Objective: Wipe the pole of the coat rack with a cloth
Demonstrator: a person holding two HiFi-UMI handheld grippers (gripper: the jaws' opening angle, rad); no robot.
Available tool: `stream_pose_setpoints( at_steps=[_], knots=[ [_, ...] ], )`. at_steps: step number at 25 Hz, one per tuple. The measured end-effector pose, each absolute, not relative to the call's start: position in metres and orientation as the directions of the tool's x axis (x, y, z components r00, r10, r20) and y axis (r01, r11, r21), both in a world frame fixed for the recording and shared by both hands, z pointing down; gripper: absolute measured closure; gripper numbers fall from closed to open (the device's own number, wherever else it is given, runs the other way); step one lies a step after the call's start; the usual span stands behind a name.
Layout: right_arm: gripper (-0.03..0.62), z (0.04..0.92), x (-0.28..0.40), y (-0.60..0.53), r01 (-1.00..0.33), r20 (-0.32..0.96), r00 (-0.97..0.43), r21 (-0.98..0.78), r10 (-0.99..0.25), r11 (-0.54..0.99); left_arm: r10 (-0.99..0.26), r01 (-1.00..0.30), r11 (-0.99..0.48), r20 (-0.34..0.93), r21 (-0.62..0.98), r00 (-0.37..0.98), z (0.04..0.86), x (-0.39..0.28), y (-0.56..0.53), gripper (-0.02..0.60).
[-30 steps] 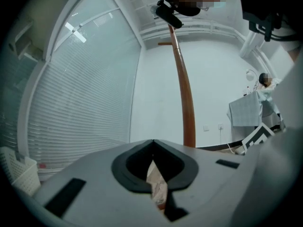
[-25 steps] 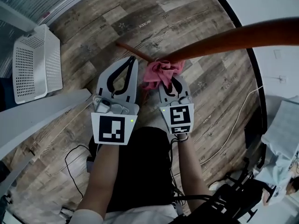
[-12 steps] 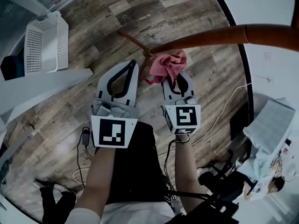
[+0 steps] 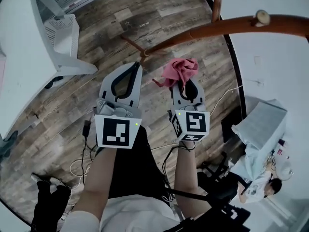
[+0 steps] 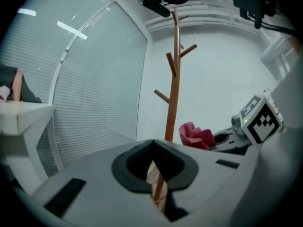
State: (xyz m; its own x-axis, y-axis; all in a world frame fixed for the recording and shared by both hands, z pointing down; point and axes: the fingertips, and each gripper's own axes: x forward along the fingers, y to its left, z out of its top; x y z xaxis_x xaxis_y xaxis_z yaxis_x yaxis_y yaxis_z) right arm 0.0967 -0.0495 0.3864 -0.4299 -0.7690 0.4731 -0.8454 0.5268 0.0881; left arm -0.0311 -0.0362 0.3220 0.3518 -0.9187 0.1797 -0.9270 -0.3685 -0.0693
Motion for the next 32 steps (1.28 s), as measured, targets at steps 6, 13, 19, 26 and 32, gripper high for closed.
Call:
stream_pose_setpoints(
  at_steps=[6, 13, 19, 26, 32],
  knots=[
    [0.496, 0.309, 0.106, -0.032, -0.857, 0.448, -0.419, 0.092, -0.79, 0.506, -0.933, -0.943, -0.332, 0.154, -0.025, 0.324, 0.248, -0.023, -0.021, 0.568],
    [0.496, 0.232, 0.114, -0.025, -0.881, 0.404, -0.403, 0.071, -0.821, 0.467, -0.918, -0.927, -0.373, 0.159, -0.028, 0.364, 0.186, -0.014, -0.015, 0.568],
    [0.496, 0.192, 0.124, -0.014, -0.897, 0.381, -0.387, 0.054, -0.84, 0.438, -0.894, -0.911, -0.411, 0.215, -0.04, 0.394, 0.153, -0.01, -0.008, 0.568],
    [0.496, 0.148, 0.129, 0.006, -0.894, 0.31, -0.421, 0.015, -0.852, 0.447, -0.856, -0.864, -0.499, 0.196, -0.07, 0.479, 0.115, 0.01, 0.013, 0.568],
    [0.497, 0.122, 0.125, 0.006, -0.891, 0.263, -0.427, 0.039, -0.865, 0.452, -0.857, -0.864, -0.5, 0.18, -0.061, 0.483, 0.103, 0.001, 0.018, 0.568]
  ],
)
